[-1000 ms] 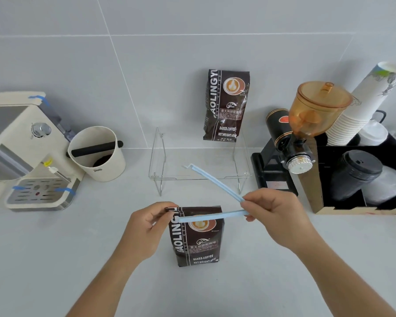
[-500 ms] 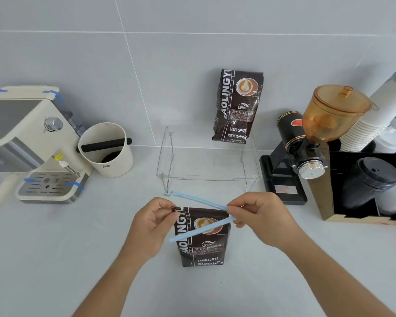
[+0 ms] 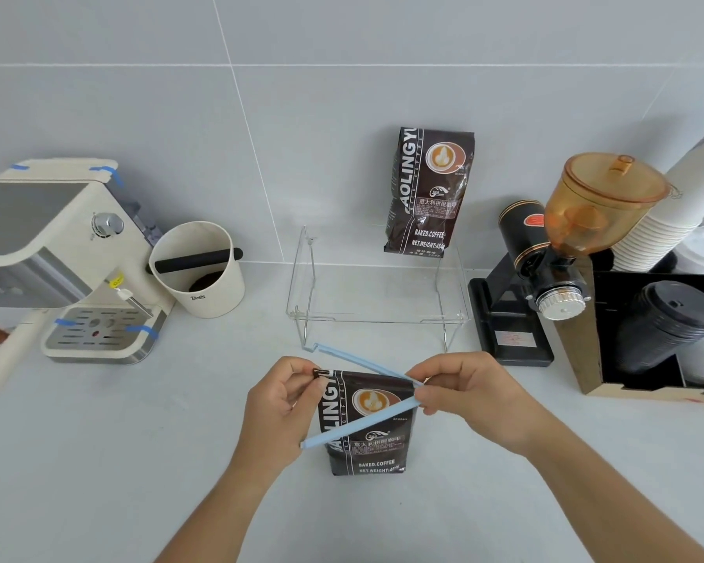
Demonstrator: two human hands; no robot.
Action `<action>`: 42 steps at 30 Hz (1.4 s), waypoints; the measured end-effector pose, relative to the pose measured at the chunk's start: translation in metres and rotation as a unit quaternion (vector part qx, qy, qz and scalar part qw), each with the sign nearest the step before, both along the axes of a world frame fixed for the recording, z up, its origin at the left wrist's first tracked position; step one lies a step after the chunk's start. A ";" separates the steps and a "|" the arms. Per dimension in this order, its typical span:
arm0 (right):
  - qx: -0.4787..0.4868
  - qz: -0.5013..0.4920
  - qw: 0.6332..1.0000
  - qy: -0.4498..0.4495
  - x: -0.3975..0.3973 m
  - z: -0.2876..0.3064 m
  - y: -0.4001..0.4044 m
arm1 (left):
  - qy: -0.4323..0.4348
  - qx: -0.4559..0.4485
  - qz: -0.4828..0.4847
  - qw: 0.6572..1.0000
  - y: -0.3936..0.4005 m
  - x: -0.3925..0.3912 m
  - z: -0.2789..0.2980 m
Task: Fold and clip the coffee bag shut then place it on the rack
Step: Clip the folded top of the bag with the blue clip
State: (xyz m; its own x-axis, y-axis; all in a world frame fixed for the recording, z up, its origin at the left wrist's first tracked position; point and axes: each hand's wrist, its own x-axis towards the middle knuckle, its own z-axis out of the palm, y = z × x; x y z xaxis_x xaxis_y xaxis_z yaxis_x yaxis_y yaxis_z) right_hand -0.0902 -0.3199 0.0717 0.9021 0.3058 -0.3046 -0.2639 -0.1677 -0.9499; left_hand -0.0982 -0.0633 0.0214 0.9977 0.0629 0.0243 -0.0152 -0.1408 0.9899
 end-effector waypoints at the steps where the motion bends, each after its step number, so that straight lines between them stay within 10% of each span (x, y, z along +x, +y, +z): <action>1: 0.010 0.005 1.000 0.006 -0.001 -0.001 0.000 | -0.002 -0.001 0.002 1.000 0.000 0.000 0.000; 23: 0.030 -0.098 0.992 -0.066 -0.009 -0.016 0.019 | 0.062 -0.103 -0.012 0.993 0.026 -0.004 0.007; 32: -0.002 -0.085 0.991 -0.101 -0.009 -0.014 0.019 | -0.011 0.233 -0.163 0.959 0.047 0.012 0.030; 42: -0.144 -0.091 0.962 -0.215 -0.017 -0.013 0.018 | -0.066 0.344 -0.183 0.919 0.046 0.016 0.044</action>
